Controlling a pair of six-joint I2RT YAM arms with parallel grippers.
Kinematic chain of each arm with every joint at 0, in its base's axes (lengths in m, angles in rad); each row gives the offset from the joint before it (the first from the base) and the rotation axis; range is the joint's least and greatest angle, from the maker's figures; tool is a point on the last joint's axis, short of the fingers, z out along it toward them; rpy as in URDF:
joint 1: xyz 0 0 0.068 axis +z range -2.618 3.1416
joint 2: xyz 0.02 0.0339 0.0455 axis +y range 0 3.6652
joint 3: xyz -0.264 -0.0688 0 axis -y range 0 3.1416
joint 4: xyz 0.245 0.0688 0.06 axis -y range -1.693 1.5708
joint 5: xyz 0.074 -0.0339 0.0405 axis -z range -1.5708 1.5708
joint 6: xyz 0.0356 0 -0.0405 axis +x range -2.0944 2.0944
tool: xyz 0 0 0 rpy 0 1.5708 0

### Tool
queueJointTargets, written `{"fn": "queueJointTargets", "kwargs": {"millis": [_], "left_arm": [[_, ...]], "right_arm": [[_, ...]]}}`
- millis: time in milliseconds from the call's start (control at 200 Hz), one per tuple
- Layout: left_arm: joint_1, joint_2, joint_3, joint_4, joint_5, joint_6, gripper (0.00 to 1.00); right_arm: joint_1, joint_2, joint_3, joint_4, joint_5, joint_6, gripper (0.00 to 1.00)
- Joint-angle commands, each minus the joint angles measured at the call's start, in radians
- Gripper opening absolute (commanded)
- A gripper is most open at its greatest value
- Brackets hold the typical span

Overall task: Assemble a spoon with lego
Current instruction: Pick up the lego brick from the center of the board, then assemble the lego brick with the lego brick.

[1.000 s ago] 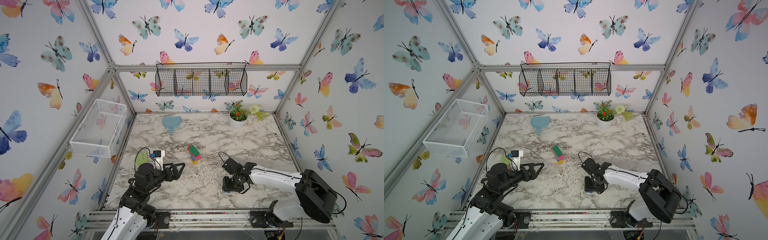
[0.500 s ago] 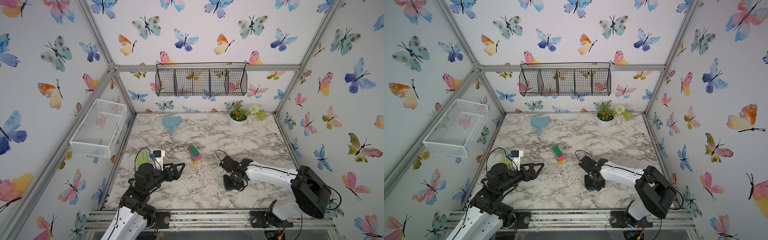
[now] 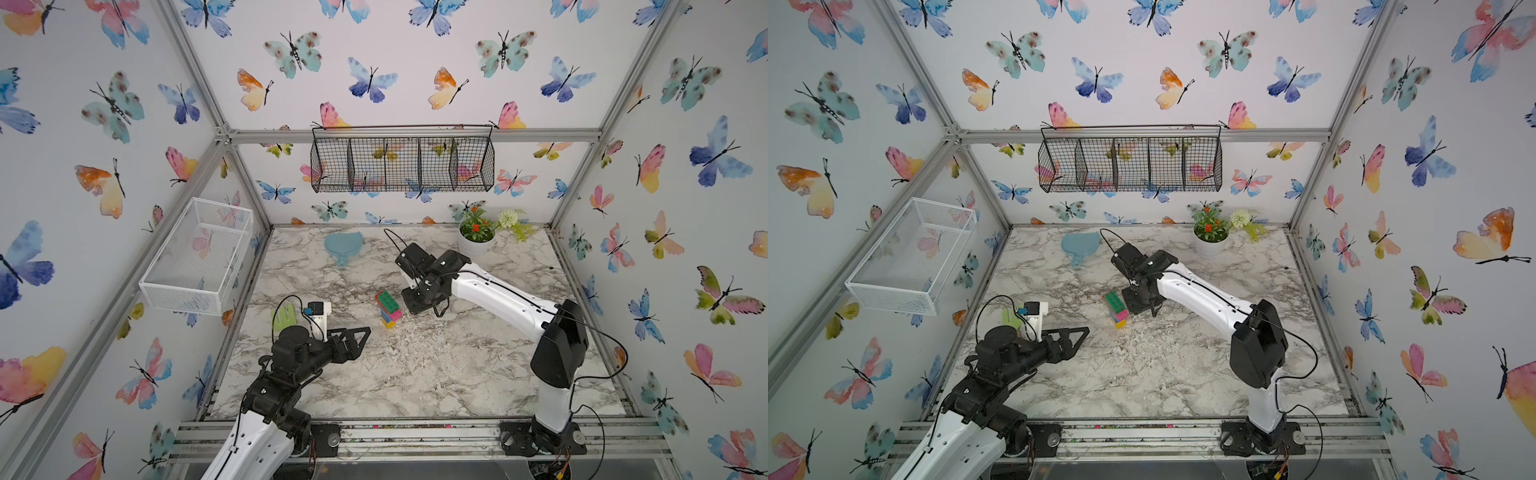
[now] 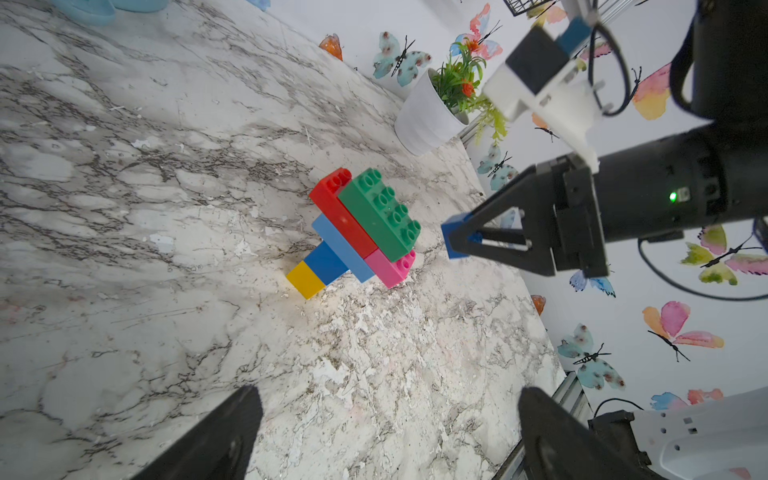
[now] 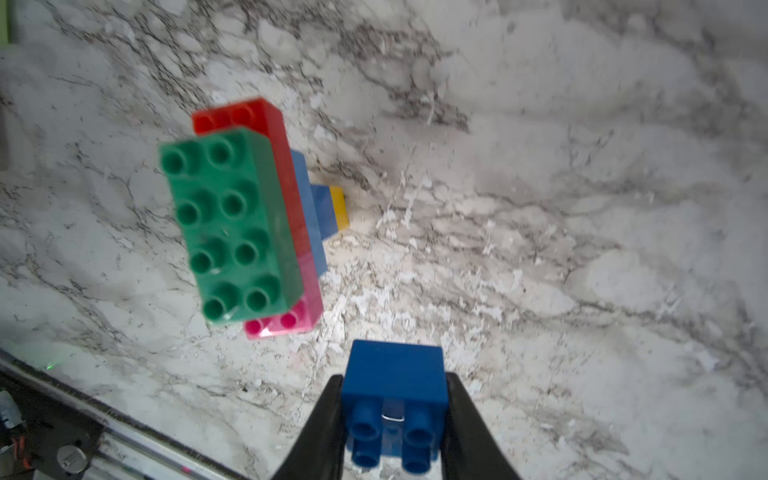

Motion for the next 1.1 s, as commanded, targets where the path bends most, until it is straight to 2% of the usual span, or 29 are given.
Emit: {"fn": "queueJointTargets", "kwargs": {"millis": [0,115,210,415,1096], "left_arm": [[-0.005,0.004,-0.013,0.003,-0.011,-0.009,0.98],[-0.004,0.018,-0.02,0.003,-0.012,-0.011,0.99],[-0.004,0.022,-0.023,0.003,-0.016,-0.013,0.99],[-0.004,0.029,-0.026,0.005,-0.022,-0.014,0.99],[-0.005,0.031,-0.031,0.008,-0.024,-0.014,0.99]], "right_arm": [[-0.007,0.059,0.127,-0.084,-0.041,-0.139,0.12],[-0.006,0.133,0.256,-0.123,-0.072,-0.172,0.11],[-0.007,0.156,0.297,-0.133,-0.097,-0.189,0.1],[-0.006,0.151,0.279,-0.101,-0.174,-0.206,0.1],[-0.005,0.223,0.346,-0.103,-0.208,-0.225,0.1]]}}
